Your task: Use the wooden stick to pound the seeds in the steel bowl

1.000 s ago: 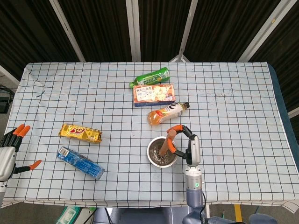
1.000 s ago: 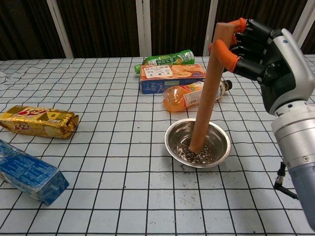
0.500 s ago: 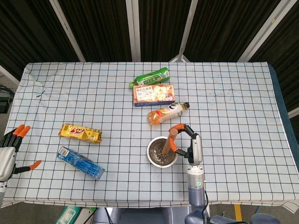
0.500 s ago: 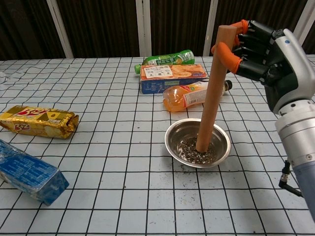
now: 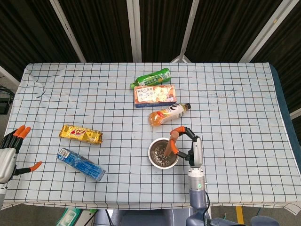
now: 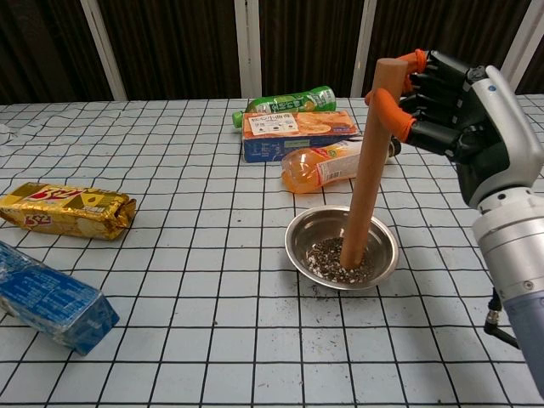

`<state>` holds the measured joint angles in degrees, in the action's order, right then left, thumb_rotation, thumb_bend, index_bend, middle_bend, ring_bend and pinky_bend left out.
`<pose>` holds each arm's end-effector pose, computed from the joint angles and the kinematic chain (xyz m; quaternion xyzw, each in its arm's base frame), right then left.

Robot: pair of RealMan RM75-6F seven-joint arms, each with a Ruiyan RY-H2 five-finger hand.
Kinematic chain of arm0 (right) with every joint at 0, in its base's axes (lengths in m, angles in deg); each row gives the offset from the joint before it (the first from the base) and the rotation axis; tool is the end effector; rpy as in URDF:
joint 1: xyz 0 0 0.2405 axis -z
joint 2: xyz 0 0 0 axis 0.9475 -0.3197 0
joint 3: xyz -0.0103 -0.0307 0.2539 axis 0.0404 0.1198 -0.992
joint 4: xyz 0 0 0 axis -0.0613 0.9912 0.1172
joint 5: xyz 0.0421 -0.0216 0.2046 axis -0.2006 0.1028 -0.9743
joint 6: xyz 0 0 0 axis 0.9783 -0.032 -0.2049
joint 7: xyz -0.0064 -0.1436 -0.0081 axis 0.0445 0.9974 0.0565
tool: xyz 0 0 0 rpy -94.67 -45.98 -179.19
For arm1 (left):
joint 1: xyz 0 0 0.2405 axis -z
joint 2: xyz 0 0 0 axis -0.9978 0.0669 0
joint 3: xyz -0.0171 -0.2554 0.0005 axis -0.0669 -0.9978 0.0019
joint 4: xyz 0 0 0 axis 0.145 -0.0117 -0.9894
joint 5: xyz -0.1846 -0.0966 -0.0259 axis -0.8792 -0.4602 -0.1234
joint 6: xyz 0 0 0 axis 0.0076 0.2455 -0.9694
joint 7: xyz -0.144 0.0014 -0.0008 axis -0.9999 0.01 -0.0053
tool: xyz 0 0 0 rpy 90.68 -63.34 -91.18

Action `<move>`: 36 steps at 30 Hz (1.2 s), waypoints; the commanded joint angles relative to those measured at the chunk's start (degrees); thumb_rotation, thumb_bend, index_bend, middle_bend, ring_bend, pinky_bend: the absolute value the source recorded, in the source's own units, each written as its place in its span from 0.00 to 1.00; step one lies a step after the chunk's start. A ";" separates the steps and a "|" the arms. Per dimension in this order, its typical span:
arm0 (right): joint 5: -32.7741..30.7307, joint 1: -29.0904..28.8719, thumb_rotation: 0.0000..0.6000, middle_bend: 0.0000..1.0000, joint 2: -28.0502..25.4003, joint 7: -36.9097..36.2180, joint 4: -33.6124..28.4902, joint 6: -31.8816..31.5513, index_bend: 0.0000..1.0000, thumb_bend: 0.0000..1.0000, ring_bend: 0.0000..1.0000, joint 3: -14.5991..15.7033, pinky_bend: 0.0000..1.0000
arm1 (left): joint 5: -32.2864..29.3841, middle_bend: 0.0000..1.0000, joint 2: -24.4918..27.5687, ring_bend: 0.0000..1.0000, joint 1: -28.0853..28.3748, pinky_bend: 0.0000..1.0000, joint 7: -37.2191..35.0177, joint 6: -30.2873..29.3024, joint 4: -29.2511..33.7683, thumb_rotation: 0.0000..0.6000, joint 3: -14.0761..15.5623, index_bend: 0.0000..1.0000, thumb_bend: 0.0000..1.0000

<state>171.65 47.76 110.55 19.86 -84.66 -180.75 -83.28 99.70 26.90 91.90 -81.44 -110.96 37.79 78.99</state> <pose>-0.1272 -0.2616 -0.0404 0.2923 -0.5251 0.7719 0.2073 -0.3048 0.1834 0.1535 -0.5686 -0.4473 -0.4032 0.5604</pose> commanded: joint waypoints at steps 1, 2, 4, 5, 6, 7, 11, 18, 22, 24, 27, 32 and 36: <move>0.72 -0.09 1.00 0.61 -0.69 0.28 -1.22 -0.75 0.76 0.59 0.55 -0.36 0.51 | 0.14 0.00 0.02 0.00 -0.05 0.00 -0.11 -0.10 -0.06 1.00 0.06 0.00 0.08; 1.15 -0.21 1.00 0.61 -1.08 0.51 -1.86 -1.10 0.76 0.59 0.55 -0.60 0.51 | 0.20 0.00 0.03 0.00 -0.06 0.00 -0.17 -0.12 -0.08 1.00 0.08 0.00 0.08; 2.25 -0.56 1.00 0.61 -2.54 1.46 -4.28 -1.82 0.76 0.59 0.55 -1.33 0.51 | 0.31 0.00 0.01 0.00 -0.02 0.00 -0.18 -0.11 -0.11 1.00 0.09 0.00 0.08; 2.56 -0.66 1.00 0.61 -3.11 1.84 -5.22 -1.99 0.76 0.59 0.55 -1.58 0.51 | 0.33 0.00 0.01 0.00 -0.01 0.00 -0.19 -0.09 -0.09 1.00 0.09 0.00 0.08; 3.21 -0.82 1.00 0.61 -4.16 2.54 -6.84 -2.39 0.76 0.59 0.55 -2.05 0.51 | 0.34 0.00 0.01 0.00 0.02 0.00 -0.19 -0.05 -0.09 1.00 0.10 0.00 0.08; 3.84 -0.93 1.00 0.61 -5.35 3.35 -8.49 -2.72 0.76 0.59 0.55 -2.50 0.51 | 0.35 0.00 0.01 0.00 0.04 0.00 -0.18 -0.01 -0.10 1.00 0.10 0.00 0.08; 5.51 -0.76 1.00 0.62 -10.18 6.18 -13.40 -3.19 0.76 0.59 0.55 -3.46 0.51 | 0.73 0.00 0.04 0.00 0.03 0.00 -0.13 -0.08 -0.22 1.00 0.28 0.00 0.08; 5.51 1.12 1.00 0.62 -22.29 9.80 -18.20 -1.86 0.77 0.59 0.55 -4.98 0.51 | 1.14 0.00 -0.04 0.00 -0.13 0.00 -0.03 -0.53 -0.41 1.00 0.39 0.00 0.08; 6.22 2.33 1.00 0.63 -28.09 11.13 -14.69 -0.10 0.78 0.59 0.56 -3.19 0.51 | 1.43 0.00 -0.12 0.00 -0.27 0.00 0.22 -0.89 -0.48 1.00 0.49 0.00 0.08; 6.68 3.15 1.00 0.63 -30.68 11.32 -11.50 0.86 0.78 0.59 0.56 -1.41 0.51 | 1.58 0.00 -0.22 0.00 -0.30 0.00 0.45 -1.05 -0.49 1.00 0.52 0.00 0.08; 7.18 3.69 1.00 0.63 -32.69 11.78 -7.05 1.94 0.78 0.59 0.56 0.58 0.51 | 1.60 0.00 -0.36 0.00 -0.33 0.00 0.88 -1.12 -0.46 1.00 0.55 0.00 0.08; 9.88 2.97 1.00 0.63 -32.32 17.04 3.90 2.44 0.78 0.59 0.56 3.37 0.51 | 1.58 0.00 -0.60 0.00 -0.49 0.00 1.53 -1.44 -0.36 1.00 0.57 0.00 0.08; 11.85 1.89 1.00 0.63 -30.83 21.83 10.61 3.03 0.78 0.59 0.56 5.34 0.51 | 1.23 0.00 -0.70 0.00 -0.48 0.00 1.78 -1.38 -0.27 1.00 0.42 0.00 0.08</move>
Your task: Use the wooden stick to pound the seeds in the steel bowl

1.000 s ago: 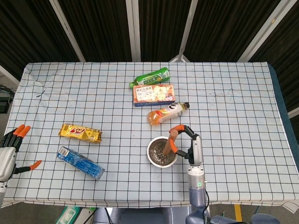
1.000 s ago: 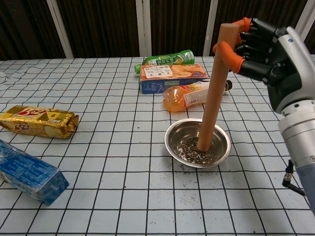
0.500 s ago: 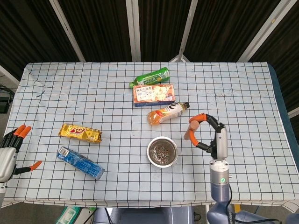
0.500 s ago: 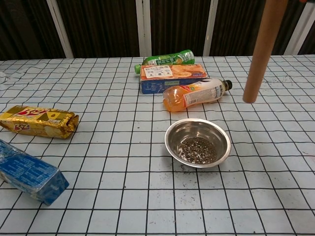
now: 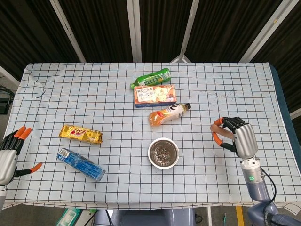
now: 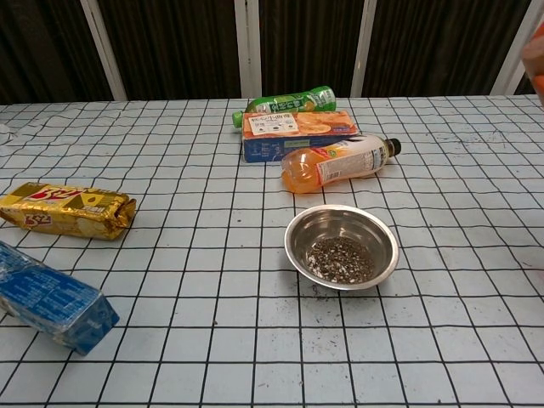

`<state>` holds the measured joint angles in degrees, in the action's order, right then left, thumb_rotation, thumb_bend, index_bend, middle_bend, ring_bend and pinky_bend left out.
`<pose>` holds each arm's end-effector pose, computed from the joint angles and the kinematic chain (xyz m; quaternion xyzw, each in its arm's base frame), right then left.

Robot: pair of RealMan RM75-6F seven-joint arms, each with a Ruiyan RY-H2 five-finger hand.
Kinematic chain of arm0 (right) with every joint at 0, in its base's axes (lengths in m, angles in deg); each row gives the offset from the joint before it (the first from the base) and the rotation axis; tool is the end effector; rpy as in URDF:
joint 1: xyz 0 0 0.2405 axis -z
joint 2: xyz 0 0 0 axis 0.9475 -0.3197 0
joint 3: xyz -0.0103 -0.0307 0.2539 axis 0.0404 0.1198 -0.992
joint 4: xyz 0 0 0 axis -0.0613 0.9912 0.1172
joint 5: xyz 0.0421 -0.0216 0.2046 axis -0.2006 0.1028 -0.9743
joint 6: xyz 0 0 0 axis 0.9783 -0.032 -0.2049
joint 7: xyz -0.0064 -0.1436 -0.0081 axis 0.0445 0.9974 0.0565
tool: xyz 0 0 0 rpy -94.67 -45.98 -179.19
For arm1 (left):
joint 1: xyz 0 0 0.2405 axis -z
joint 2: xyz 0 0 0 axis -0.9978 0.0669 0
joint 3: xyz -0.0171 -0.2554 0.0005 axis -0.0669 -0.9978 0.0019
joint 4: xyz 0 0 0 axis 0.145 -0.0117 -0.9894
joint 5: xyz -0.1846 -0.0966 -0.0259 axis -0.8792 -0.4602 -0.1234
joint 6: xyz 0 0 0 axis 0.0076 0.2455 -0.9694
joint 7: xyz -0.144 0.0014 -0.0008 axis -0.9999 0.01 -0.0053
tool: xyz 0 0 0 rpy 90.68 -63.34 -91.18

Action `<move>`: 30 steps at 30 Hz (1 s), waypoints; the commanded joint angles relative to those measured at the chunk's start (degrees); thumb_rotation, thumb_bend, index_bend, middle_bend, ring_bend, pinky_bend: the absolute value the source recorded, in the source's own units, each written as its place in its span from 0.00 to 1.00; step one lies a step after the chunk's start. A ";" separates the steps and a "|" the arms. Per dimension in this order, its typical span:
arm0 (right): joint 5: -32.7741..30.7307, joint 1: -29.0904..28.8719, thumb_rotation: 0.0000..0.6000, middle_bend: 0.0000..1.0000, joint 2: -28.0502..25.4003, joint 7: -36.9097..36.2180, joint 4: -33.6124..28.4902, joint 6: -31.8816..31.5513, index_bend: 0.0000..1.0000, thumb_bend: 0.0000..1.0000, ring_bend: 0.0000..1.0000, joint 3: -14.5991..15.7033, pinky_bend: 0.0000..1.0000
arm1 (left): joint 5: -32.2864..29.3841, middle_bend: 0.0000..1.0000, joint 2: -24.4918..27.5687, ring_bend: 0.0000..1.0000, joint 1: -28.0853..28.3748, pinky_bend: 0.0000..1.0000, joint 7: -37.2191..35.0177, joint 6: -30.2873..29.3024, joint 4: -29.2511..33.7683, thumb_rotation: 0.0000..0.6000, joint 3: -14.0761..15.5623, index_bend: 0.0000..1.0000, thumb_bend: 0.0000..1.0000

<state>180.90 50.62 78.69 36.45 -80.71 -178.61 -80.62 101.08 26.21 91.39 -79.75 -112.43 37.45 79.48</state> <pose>-0.2450 -0.2882 0.1010 0.5795 -0.2815 0.6244 0.4417 -0.3029 0.1791 0.1513 -0.5763 -0.4329 -0.4027 0.5642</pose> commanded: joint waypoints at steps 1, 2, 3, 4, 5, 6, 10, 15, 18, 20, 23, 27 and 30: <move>3.05 -1.22 1.00 0.63 1.25 6.34 7.78 1.04 0.78 0.59 0.56 3.07 0.51 | -0.21 0.00 -0.02 0.00 0.04 0.00 0.12 0.12 0.07 1.00 -0.08 0.00 0.08; 3.59 -1.48 1.00 0.63 1.47 7.48 8.93 1.29 0.78 0.59 0.56 3.56 0.51 | -0.20 0.00 -0.02 0.00 0.04 0.00 0.13 0.13 0.05 1.00 -0.07 0.00 0.08; 3.98 -1.71 1.00 0.63 1.72 8.70 10.02 1.58 0.78 0.59 0.56 3.98 0.52 | -0.14 0.00 -0.01 0.00 0.05 0.00 0.12 0.14 0.02 1.00 -0.06 0.00 0.08; 4.13 -1.92 1.00 0.63 1.99 10.27 11.15 2.17 0.78 0.59 0.56 4.32 0.52 | -0.05 0.00 -0.01 0.00 0.06 0.00 0.10 0.13 -0.01 1.00 -0.03 0.00 0.08; 4.10 -2.15 1.00 0.63 2.38 11.80 12.12 2.72 0.78 0.59 0.56 4.60 0.52 | 0.02 0.00 0.00 0.00 0.09 0.00 0.06 0.14 -0.02 1.00 -0.03 0.00 0.08; 4.06 -2.37 1.00 0.63 2.76 13.31 12.94 3.19 0.78 0.59 0.56 4.82 0.52 | 0.04 0.00 0.03 0.00 0.10 0.00 -0.03 0.14 -0.04 1.00 -0.04 0.00 0.08; 3.44 -2.85 1.00 0.63 3.91 17.42 14.31 4.39 0.78 0.59 0.56 5.33 0.52 | -0.06 0.00 0.16 0.00 0.15 0.00 -0.48 0.34 -0.19 1.00 -0.06 0.00 0.08; 2.49 -3.07 1.00 0.63 4.60 17.81 12.60 4.37 0.78 0.59 0.56 5.61 0.52 | 0.11 0.00 0.29 0.00 0.20 0.00 -0.84 0.40 -0.24 1.00 -0.02 0.00 0.08; 2.58 -3.25 1.00 0.63 4.54 17.66 11.12 3.40 0.78 0.59 0.56 5.69 0.52 | 0.23 0.00 0.30 0.00 0.19 0.00 -0.95 0.39 -0.30 1.00 0.04 0.00 0.08; 2.63 -3.46 1.00 0.63 4.21 17.58 9.70 2.91 0.77 0.59 0.55 5.70 0.52 | 0.23 0.00 0.29 0.00 0.22 0.00 -0.89 0.43 -0.26 1.00 0.03 0.00 0.08; 2.95 -3.73 1.00 0.58 3.49 18.05 7.64 2.13 0.67 0.59 0.49 5.72 0.48 | 0.22 0.00 0.28 0.00 0.19 0.00 -0.80 0.37 -0.21 1.00 0.04 0.00 0.08; 3.30 -3.80 1.00 0.48 2.52 19.70 4.77 1.40 0.50 0.59 0.41 5.90 0.40 | 0.31 0.00 0.29 0.00 0.12 0.00 -0.85 0.28 -0.21 1.00 0.11 0.00 0.08; 3.26 -3.88 1.00 0.42 1.65 20.73 2.45 1.64 0.39 0.59 0.35 6.11 0.35 | 0.30 0.00 0.28 0.00 0.15 0.00 -0.76 0.31 -0.14 1.00 0.08 0.00 0.08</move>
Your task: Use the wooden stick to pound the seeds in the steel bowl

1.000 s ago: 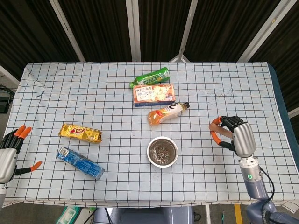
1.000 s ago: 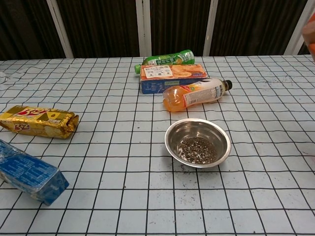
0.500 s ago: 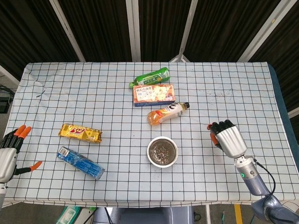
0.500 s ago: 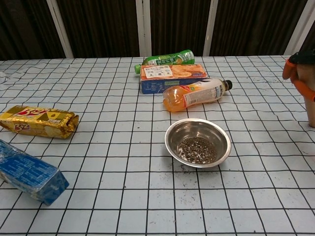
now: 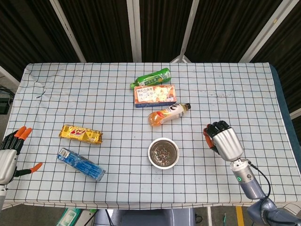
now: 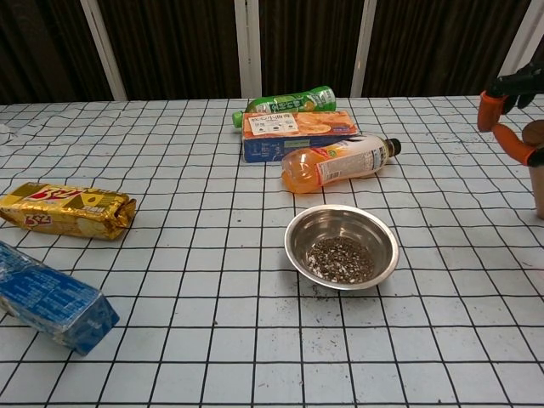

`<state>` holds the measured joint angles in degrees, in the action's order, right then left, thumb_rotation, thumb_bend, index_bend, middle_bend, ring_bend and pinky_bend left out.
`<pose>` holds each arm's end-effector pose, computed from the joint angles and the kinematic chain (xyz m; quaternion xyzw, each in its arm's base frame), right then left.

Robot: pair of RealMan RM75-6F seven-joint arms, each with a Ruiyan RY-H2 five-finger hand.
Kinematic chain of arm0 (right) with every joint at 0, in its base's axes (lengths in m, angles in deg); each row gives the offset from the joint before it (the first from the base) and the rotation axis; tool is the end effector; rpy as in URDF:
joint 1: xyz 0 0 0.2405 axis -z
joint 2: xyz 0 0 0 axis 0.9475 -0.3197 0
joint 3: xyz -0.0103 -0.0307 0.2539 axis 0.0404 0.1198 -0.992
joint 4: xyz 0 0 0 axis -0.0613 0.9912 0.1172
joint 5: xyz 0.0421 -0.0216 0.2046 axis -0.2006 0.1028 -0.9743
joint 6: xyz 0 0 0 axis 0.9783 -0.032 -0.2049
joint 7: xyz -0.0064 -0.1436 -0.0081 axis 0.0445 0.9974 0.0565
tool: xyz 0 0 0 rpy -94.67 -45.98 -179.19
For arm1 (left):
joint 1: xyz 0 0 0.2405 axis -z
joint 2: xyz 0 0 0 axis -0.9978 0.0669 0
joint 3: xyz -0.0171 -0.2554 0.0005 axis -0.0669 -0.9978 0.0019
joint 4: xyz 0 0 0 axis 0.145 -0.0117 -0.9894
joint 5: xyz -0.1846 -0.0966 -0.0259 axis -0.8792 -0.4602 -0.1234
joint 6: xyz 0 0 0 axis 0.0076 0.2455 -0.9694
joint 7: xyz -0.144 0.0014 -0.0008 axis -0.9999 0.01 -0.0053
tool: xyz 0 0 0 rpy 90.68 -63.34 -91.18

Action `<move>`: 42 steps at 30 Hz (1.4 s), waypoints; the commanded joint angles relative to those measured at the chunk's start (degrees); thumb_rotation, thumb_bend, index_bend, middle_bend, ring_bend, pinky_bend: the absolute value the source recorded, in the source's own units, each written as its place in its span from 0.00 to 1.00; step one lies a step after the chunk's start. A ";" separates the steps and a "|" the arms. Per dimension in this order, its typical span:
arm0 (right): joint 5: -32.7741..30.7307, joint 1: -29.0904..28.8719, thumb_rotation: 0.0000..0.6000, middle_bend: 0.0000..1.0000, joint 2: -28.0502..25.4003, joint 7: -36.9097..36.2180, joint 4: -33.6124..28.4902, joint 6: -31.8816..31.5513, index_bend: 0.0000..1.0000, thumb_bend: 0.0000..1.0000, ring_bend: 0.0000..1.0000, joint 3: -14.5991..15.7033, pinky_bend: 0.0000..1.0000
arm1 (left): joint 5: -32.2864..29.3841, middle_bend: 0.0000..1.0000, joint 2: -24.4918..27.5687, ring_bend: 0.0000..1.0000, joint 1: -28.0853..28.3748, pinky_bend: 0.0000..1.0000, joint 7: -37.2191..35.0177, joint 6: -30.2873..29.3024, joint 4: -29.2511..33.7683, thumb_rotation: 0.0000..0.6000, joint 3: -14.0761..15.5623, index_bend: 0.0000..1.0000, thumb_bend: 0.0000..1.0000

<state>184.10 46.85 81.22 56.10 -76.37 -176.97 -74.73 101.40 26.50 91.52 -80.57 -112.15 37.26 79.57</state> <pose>-0.2367 -0.2882 0.0669 0.6841 -0.1597 0.5188 0.4872 -0.3032 0.1795 0.1521 -0.5780 -0.4346 -0.4040 0.5602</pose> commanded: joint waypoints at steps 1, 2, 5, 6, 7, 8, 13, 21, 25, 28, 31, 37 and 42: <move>-0.12 -0.14 1.00 0.39 -1.15 1.35 -2.71 0.25 0.35 0.59 0.33 0.26 0.33 | -0.06 0.00 0.01 0.00 0.02 0.00 0.10 0.04 0.11 1.00 -0.02 0.00 0.08; -0.43 -0.14 1.00 0.38 -1.42 1.65 -3.50 0.56 0.32 0.59 0.32 0.23 0.30 | -0.11 0.00 0.03 0.00 -0.01 0.00 0.09 0.04 0.13 1.00 -0.02 0.00 0.08; -1.03 -0.18 1.00 0.35 -1.98 2.47 -5.16 1.14 0.25 0.60 0.28 0.18 0.25 | -0.14 0.00 0.07 0.00 -0.02 0.00 0.02 0.05 0.11 1.00 -0.01 0.00 0.08; -1.22 -0.20 1.00 0.34 -2.16 2.62 -5.72 1.35 0.23 0.60 0.27 0.20 0.24 | -0.15 0.00 0.07 0.00 -0.01 0.00 0.02 0.09 0.11 1.00 -0.01 0.00 0.08; -1.32 -0.20 1.00 0.33 -2.27 2.70 -6.08 1.41 0.23 0.60 0.27 0.19 0.23 | -0.16 0.00 0.07 0.00 0.01 0.00 0.01 0.12 0.10 1.00 -0.01 0.00 0.08; -1.46 -0.20 1.00 0.33 -2.38 2.71 -6.69 1.33 0.22 0.60 0.26 0.09 0.23 | -0.16 0.00 0.06 0.00 0.02 0.00 0.00 0.15 0.08 1.00 0.00 0.00 0.08; -1.66 -0.65 1.00 0.33 -3.03 2.82 -9.55 0.97 0.22 0.59 0.26 -0.63 0.23 | -0.23 0.00 0.05 0.00 0.10 0.00 0.09 0.31 0.15 1.00 -0.02 0.00 0.08; -1.45 -1.62 1.00 0.33 -5.71 4.58 -16.02 0.40 0.22 0.60 0.26 -2.36 0.23 | -0.18 0.00 0.14 0.00 0.11 0.00 -0.08 0.28 0.15 1.00 -0.04 0.00 0.08; -2.21 -0.61 1.00 0.33 -6.86 5.01 -16.43 1.32 0.22 0.60 0.26 -1.04 0.22 | -0.19 0.00 0.25 0.00 0.10 0.00 -0.27 0.36 0.14 1.00 0.01 0.00 0.08; -3.38 0.81 1.00 0.32 -8.10 4.56 -16.19 2.45 0.22 0.59 0.25 0.64 0.18 | -0.26 0.00 0.39 0.00 0.11 0.00 -0.33 0.57 0.16 1.00 0.11 0.00 0.08; -3.88 2.85 1.00 0.28 -9.58 3.59 -16.29 1.89 0.20 0.50 0.21 2.34 0.11 | -0.36 0.00 0.46 0.00 0.10 0.00 -0.19 0.63 0.15 1.00 0.12 0.00 0.08; -7.30 8.76 1.00 0.16 -15.64 2.03 -20.31 -0.82 0.02 0.37 0.08 4.54 0.00 | -0.38 0.00 0.37 0.00 0.02 0.00 0.77 0.20 0.09 1.00 -0.02 0.00 0.08; -9.51 13.78 1.00 0.02 -21.52 -0.92 -24.99 -3.56 0.00 0.36 0.00 6.42 0.00 | -0.29 0.00 0.13 0.00 -0.19 0.00 2.04 -0.59 -0.58 1.00 -0.18 0.00 0.08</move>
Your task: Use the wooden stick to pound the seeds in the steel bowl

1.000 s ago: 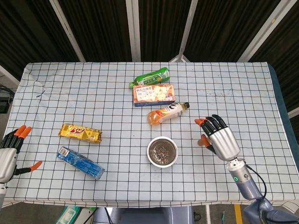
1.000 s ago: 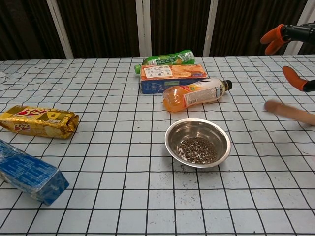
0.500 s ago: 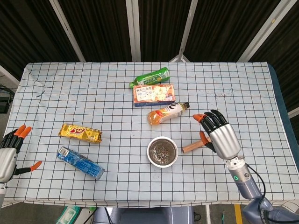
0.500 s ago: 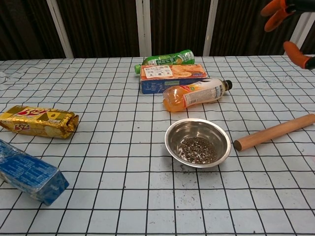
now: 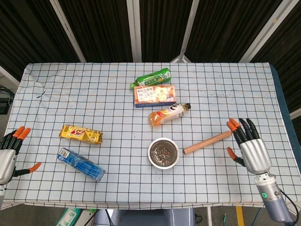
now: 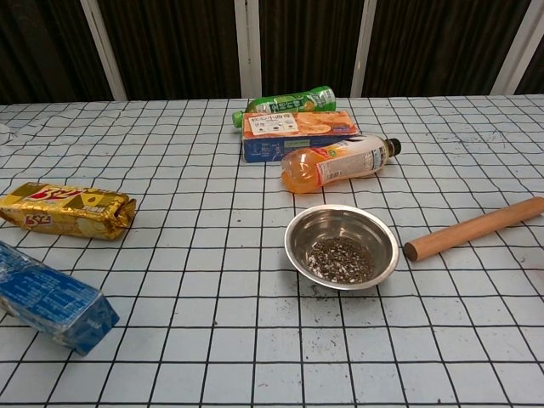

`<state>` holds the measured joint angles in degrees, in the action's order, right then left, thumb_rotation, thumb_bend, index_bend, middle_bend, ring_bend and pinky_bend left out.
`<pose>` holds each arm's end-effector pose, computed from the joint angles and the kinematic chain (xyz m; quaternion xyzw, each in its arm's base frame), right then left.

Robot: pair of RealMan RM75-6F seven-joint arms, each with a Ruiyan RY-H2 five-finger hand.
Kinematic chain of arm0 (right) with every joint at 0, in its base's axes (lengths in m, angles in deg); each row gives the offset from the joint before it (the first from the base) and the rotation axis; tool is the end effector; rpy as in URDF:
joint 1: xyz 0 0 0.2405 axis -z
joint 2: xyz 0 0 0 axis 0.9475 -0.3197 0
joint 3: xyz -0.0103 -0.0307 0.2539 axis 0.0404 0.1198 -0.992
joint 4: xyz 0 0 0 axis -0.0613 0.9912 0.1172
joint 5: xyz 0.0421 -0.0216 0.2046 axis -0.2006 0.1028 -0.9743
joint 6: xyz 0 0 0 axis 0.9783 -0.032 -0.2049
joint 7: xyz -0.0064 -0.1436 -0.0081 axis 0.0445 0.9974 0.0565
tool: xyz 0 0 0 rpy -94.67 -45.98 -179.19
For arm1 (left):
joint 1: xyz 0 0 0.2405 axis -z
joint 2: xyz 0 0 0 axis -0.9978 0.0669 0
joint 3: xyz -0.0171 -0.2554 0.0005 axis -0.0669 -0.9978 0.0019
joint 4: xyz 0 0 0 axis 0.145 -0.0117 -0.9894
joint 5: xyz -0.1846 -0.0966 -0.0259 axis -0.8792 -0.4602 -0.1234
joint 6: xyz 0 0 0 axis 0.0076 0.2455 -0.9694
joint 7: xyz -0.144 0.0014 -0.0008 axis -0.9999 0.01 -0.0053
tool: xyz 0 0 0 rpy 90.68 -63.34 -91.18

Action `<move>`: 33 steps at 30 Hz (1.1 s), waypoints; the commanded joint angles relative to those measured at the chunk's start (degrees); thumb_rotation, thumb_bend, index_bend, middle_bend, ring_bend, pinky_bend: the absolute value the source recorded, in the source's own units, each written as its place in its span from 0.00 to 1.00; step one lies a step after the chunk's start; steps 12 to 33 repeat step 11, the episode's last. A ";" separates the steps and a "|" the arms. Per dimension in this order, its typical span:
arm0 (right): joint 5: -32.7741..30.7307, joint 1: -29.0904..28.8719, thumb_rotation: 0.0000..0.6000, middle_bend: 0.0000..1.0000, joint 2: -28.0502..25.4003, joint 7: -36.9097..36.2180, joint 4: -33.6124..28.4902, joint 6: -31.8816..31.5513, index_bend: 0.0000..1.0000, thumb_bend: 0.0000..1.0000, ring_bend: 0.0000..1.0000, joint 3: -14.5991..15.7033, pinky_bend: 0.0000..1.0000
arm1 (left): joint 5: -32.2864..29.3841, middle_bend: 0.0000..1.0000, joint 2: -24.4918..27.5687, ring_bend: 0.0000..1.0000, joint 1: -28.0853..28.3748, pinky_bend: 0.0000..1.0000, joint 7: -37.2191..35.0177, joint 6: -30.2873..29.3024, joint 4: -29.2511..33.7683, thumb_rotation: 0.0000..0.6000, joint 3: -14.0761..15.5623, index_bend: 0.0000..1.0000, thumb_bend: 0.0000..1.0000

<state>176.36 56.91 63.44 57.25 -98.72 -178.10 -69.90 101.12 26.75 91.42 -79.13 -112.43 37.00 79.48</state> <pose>-0.2721 -0.2258 0.1362 0.6460 -0.2744 0.4669 0.5380 -0.3051 0.1795 0.1550 -0.5818 -0.4244 -0.3952 0.5703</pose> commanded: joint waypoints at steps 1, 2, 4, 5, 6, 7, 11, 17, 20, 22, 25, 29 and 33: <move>-1.78 4.34 1.00 0.01 -4.16 -2.25 -2.62 -2.95 0.00 0.36 0.00 1.83 0.00 | -0.05 0.00 -0.16 0.00 -0.14 0.00 0.77 -0.40 -0.45 1.00 -0.11 0.00 0.08; -2.02 5.36 1.00 0.00 -4.71 -2.52 -2.51 -3.81 0.00 0.36 0.00 2.09 0.00 | -0.06 0.00 -0.23 0.00 -0.17 0.00 0.99 -0.50 -0.54 1.00 -0.13 0.00 0.08; -2.37 6.71 1.00 0.00 -5.14 -3.23 -2.29 -5.22 0.00 0.36 0.00 2.12 0.00 | -0.18 0.00 -0.35 0.00 -0.24 0.00 1.45 -0.70 -0.73 1.00 -0.23 0.00 0.08; -2.69 7.35 1.00 0.00 -5.21 -3.64 -2.17 -5.80 0.00 0.36 0.00 2.03 0.00 | -0.29 0.00 -0.44 0.00 -0.24 0.00 1.69 -0.75 -0.76 1.00 -0.30 0.00 0.08; -2.86 7.70 1.00 0.00 -5.25 -4.19 -2.10 -6.00 0.00 0.36 0.00 1.95 0.00 | -0.38 0.00 -0.53 0.00 -0.23 0.00 1.88 -0.73 -0.76 1.00 -0.33 0.00 0.08; -3.02 7.90 1.00 0.00 -5.25 -4.79 -2.03 -5.94 0.00 0.36 0.00 1.85 0.00 | -0.44 0.00 -0.58 0.00 -0.22 0.00 1.99 -0.69 -0.71 1.00 -0.35 0.00 0.08; -3.89 7.81 1.00 0.00 -5.08 -5.03 -1.64 -4.28 0.00 0.36 0.00 1.38 0.00 | -0.18 0.00 -0.61 0.00 -0.34 0.00 2.00 -0.98 -0.85 1.00 -0.30 0.00 0.08; -3.89 7.81 1.00 0.00 -5.08 -5.03 -1.64 -4.28 0.00 0.36 0.00 1.38 0.00 | -0.18 0.00 -0.61 0.00 -0.34 0.00 2.00 -0.98 -0.85 1.00 -0.30 0.00 0.08; -3.89 7.81 1.00 0.00 -5.08 -5.03 -1.64 -4.28 0.00 0.36 0.00 1.38 0.00 | -0.18 0.00 -0.61 0.00 -0.34 0.00 2.00 -0.98 -0.85 1.00 -0.30 0.00 0.08; -3.89 7.81 1.00 0.00 -5.08 -5.03 -1.64 -4.28 0.00 0.36 0.00 1.38 0.00 | -0.18 0.00 -0.61 0.00 -0.34 0.00 2.00 -0.98 -0.85 1.00 -0.30 0.00 0.08; -3.89 7.81 1.00 0.00 -5.08 -5.03 -1.64 -4.28 0.00 0.36 0.00 1.38 0.00 | -0.18 0.00 -0.61 0.00 -0.34 0.00 2.00 -0.98 -0.85 1.00 -0.30 0.00 0.08; -3.89 7.81 1.00 0.00 -5.08 -5.03 -1.64 -4.28 0.00 0.36 0.00 1.38 0.00 | -0.18 0.00 -0.61 0.00 -0.34 0.00 2.00 -0.98 -0.85 1.00 -0.30 0.00 0.08; -3.89 7.81 1.00 0.00 -5.08 -5.03 -1.64 -4.28 0.00 0.36 0.00 1.38 0.00 | -0.18 0.00 -0.61 0.00 -0.34 0.00 2.00 -0.98 -0.85 1.00 -0.30 0.00 0.08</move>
